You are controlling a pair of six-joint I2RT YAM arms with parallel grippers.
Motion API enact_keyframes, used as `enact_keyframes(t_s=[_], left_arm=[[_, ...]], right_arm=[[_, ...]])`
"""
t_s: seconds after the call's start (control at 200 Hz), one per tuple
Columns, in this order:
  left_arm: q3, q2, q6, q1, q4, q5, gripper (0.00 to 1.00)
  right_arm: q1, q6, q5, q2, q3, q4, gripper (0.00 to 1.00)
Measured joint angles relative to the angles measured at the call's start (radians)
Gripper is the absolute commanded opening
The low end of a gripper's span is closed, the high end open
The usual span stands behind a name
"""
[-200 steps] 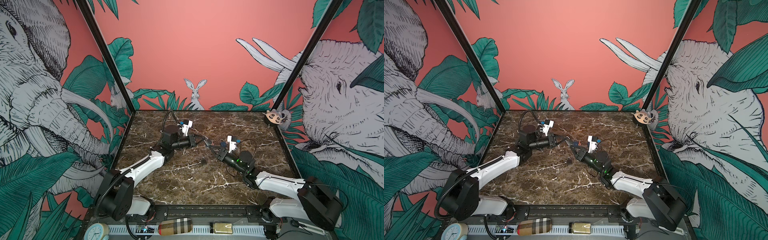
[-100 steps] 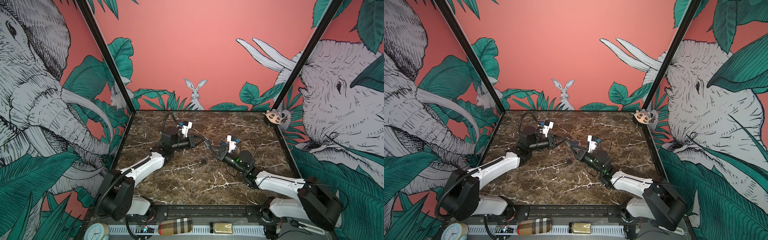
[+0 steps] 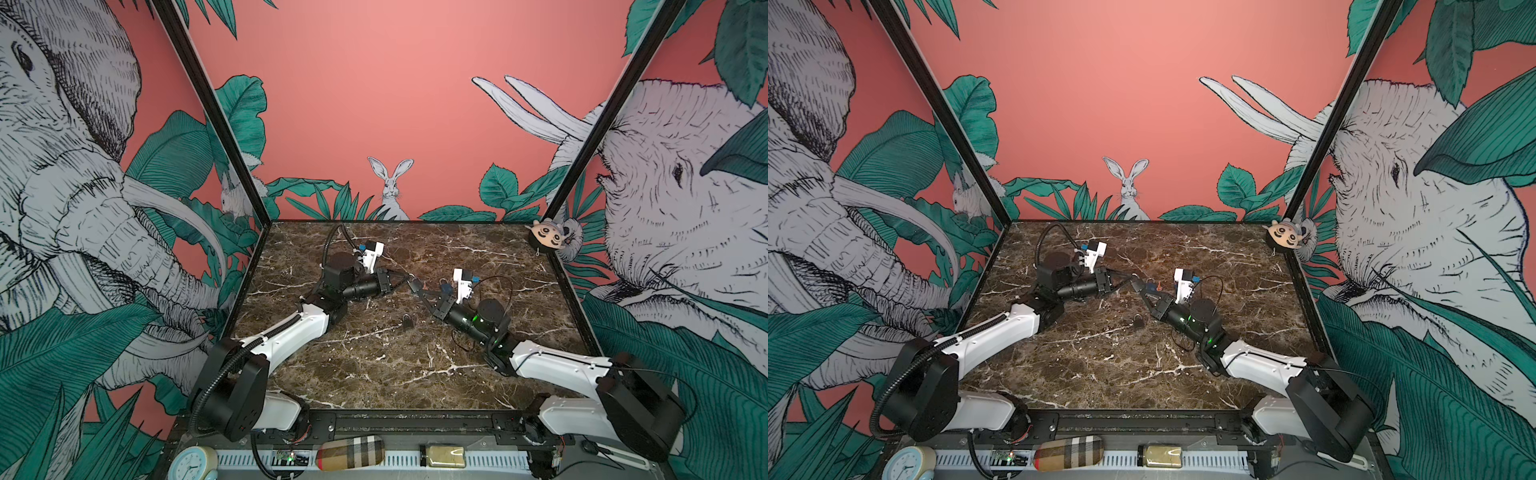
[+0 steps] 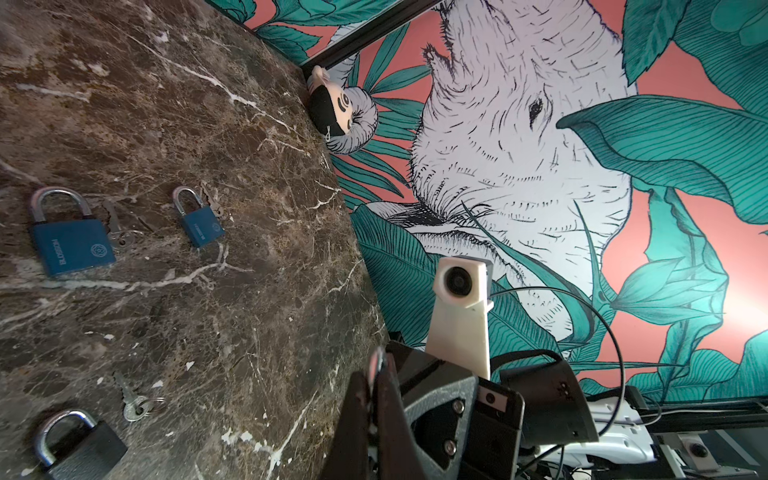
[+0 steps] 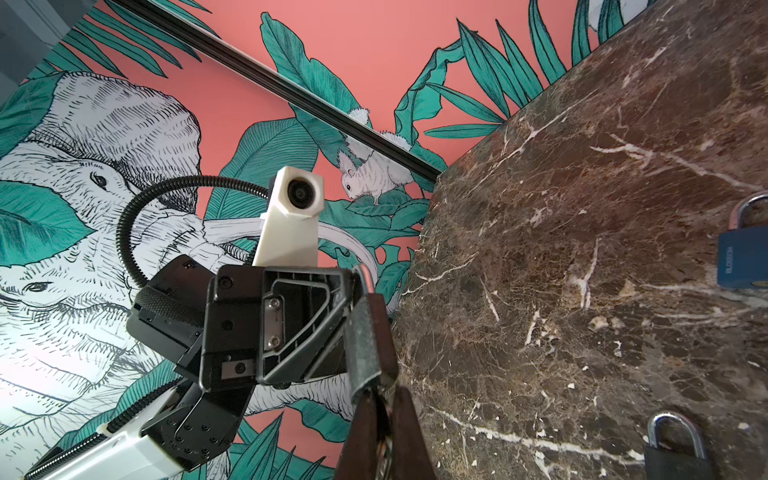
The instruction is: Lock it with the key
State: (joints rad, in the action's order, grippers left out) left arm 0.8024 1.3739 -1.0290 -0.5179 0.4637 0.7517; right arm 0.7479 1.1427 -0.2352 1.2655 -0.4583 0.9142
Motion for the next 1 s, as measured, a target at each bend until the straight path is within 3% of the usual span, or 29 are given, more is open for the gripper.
enact_keyframes(t_s=[0.61, 1.0], left_arm=[[0.0, 0.0, -0.053, -0.003, 0.045, 0.012, 0.0], [-0.056, -0.003, -0.132, -0.038, 0.134, -0.083, 0.0]], right_arm=[[0.0, -0.021, 0.0, -0.084, -0.005, -0.09, 0.0], [-0.001, -0.032, 0.02, -0.109, -0.005, -0.142, 0.0]])
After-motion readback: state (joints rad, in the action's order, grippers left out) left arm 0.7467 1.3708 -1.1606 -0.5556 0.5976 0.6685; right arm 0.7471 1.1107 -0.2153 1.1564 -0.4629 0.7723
